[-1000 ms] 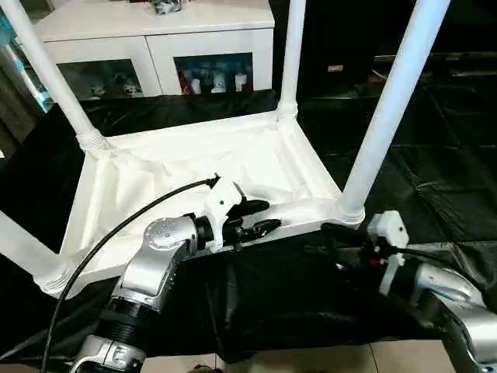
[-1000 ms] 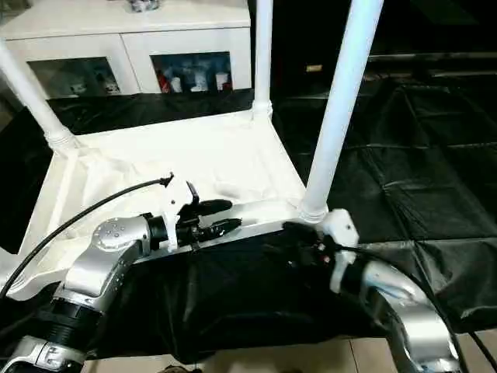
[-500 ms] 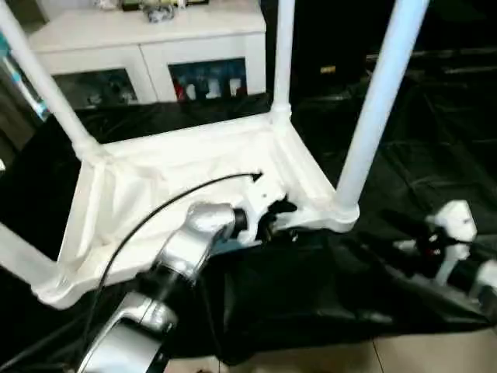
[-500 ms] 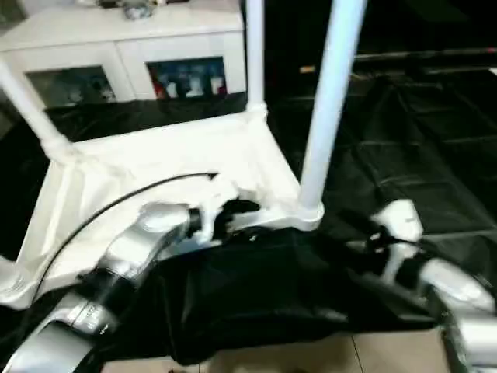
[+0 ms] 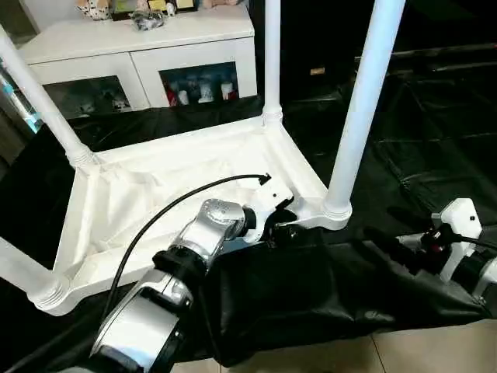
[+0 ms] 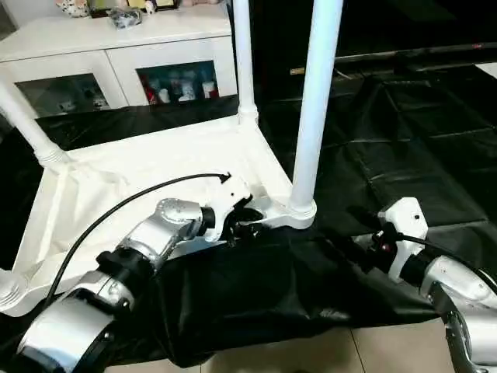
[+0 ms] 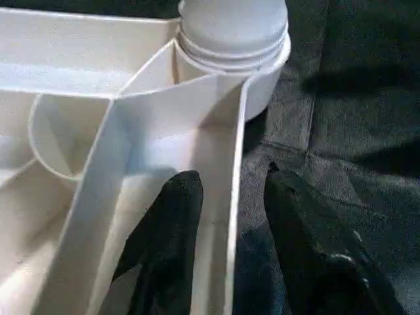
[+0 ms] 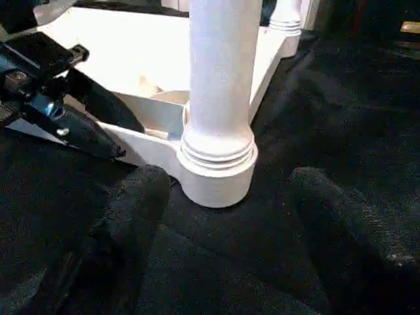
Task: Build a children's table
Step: Rotate leg to tighten
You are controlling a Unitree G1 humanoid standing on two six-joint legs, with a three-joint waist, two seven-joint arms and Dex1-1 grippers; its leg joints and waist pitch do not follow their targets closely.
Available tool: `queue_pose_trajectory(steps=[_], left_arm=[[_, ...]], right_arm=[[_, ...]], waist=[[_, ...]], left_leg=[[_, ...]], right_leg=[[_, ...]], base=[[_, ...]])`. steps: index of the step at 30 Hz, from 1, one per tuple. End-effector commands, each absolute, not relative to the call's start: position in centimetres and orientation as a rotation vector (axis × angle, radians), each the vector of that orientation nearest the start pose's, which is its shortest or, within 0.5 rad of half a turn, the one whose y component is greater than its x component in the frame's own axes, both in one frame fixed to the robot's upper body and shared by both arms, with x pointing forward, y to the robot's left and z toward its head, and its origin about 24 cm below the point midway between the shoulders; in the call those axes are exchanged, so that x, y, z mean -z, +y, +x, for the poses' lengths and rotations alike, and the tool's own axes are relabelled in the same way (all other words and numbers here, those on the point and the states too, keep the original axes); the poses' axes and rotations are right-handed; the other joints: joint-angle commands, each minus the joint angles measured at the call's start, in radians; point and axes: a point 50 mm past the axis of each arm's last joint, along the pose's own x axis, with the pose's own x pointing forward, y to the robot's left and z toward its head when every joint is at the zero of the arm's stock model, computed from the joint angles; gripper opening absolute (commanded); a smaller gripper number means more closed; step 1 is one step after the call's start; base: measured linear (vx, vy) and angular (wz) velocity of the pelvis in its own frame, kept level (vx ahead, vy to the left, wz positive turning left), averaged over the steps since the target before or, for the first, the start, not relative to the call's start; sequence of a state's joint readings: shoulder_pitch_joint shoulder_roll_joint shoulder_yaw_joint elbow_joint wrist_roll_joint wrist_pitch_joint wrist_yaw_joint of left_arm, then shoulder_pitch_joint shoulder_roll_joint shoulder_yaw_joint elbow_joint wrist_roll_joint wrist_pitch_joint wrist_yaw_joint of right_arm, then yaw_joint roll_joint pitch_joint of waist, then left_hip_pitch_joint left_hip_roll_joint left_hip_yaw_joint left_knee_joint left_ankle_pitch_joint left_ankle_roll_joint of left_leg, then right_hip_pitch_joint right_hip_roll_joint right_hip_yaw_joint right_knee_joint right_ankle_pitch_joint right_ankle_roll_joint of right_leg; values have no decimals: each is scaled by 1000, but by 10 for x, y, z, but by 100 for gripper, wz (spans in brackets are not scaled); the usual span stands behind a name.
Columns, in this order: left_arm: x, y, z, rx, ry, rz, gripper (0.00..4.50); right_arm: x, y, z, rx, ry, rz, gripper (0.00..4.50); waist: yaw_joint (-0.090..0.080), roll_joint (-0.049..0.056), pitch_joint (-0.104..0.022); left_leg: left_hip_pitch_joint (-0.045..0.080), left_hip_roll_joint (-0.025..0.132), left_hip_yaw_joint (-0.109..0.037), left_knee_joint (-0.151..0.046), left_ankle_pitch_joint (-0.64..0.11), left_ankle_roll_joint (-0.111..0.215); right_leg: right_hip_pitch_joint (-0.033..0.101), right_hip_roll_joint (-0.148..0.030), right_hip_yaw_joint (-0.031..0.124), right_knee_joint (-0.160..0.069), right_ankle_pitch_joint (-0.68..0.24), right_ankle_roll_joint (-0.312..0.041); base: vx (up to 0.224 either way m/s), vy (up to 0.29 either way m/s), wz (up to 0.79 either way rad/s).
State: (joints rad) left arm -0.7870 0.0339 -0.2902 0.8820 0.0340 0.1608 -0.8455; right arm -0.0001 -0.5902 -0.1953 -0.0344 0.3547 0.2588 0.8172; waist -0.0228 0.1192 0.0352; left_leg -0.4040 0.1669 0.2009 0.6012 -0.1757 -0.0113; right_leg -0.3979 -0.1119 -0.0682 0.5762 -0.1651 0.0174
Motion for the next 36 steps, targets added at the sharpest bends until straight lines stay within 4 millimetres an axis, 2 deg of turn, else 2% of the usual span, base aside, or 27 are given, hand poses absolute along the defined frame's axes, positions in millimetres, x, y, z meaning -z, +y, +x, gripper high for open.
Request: queue_pose_trajectory(steps=[1, 4, 7, 9, 12, 14, 17, 18, 22, 23, 25, 27, 28, 30, 33, 36], left_arm=[[-51, 37, 341, 1159, 411, 280, 147], [-50, 39, 342, 1164, 416, 277, 110], [-48, 41, 342, 1165, 420, 283, 101], [-48, 42, 343, 1169, 423, 287, 65], [-46, 45, 343, 1188, 442, 305, 61], [-45, 46, 342, 1198, 451, 309, 29], [-42, 48, 341, 1219, 468, 310, 14], [-41, 49, 340, 1228, 474, 316, 1], [-40, 53, 338, 1270, 459, 304, 0], [-44, 54, 335, 1335, 416, 268, 0], [-47, 55, 331, 1407, 376, 234, 0], [-48, 58, 326, 1456, 372, 210, 0], [-48, 59, 325, 1474, 371, 208, 0], [-46, 62, 320, 1502, 361, 201, 0], [-44, 64, 317, 1513, 345, 183, 0], [-44, 66, 313, 1513, 320, 155, 0]], right_arm=[[-85, -254, 241, -641, 196, -164, 337], [-84, -253, 242, -645, 197, -166, 337], [-84, -252, 242, -646, 195, -167, 337], [-85, -252, 243, -646, 193, -167, 337], [-85, -252, 243, -647, 191, -170, 337], [-85, -251, 243, -650, 189, -171, 337], [-84, -250, 243, -659, 191, -155, 337], [-84, -249, 243, -670, 194, -128, 354], [-87, -248, 246, -681, 190, -53, 376], [-88, -247, 247, -693, 190, -50, 389], [-87, -245, 246, -718, 196, -57, 415], [-86, -241, 245, -748, 208, -82, 418], [-85, -239, 246, -756, 212, -101, 418], [-81, -233, 249, -776, 218, -139, 418], [-79, -228, 252, -790, 220, -142, 418], [-74, -217, 255, -844, 229, -164, 418]], waist=[[-2, -33, -59], [-2, -32, -62], [-1, -30, -62], [-2, -29, -62], [-2, -28, -61], [-3, -29, -61], [-3, -28, -60], [-4, -31, -61], [-6, -29, -63], [-5, -35, -64], [-3, -33, -63], [0, -35, -63], [2, -40, -63], [4, -35, -61], [2, -34, -59], [1, -41, -57]], left_leg=[[16, 45, -34, -66, -289, 129], [15, 44, -33, -64, -278, 136], [14, 45, -33, -65, -273, 141], [15, 43, -33, -64, -275, 142], [16, 44, -33, -65, -284, 137], [16, 44, -33, -66, -290, 133], [16, 44, -34, -66, -294, 134], [15, 44, -34, -66, -293, 135], [13, 44, -35, -66, -279, 145], [15, 46, -33, -66, -270, 148], [13, 47, -33, -67, -263, 151], [14, 50, -32, -67, -248, 157], [15, 50, -30, -66, -244, 159], [17, 50, -30, -68, -256, 148], [20, 52, -31, -70, -283, 131], [22, 51, -31, -72, -308, 118]], right_leg=[[42, -36, 15, -93, -383, -174], [43, -35, 15, -91, -364, -179], [44, -36, 14, -89, -353, -183], [43, -35, 14, -91, -362, -180], [42, -36, 14, -93, -374, -178], [43, -36, 14, -92, -383, -176], [42, -37, 15, -93, -384, -178], [43, -36, 15, -92, -380, -179], [45, -37, 14, -89, -359, -186], [44, -39, 16, -87, -351, -193], [45, -40, 17, -87, -348, -196], [43, -40, 19, -83, -329, -205], [42, -40, 20, -83, -328, -207], [40, -41, 20, -83, -366, -201], [37, -40, 20, -85, -400, -195], [35, -41, 23, -87, -432, -187]], base=[[0, 0, 0], [0, 0, 0], [0, 0, 0], [0, 0, 0], [0, 0, 0], [0, 0, 0], [0, 0, 0], [0, 0, 0], [0, 0, 0], [0, 0, 0], [0, 0, 0], [0, 0, 0], [0, 0, 0], [0, 0, 0], [0, 0, 0], [0, 0, 0]])
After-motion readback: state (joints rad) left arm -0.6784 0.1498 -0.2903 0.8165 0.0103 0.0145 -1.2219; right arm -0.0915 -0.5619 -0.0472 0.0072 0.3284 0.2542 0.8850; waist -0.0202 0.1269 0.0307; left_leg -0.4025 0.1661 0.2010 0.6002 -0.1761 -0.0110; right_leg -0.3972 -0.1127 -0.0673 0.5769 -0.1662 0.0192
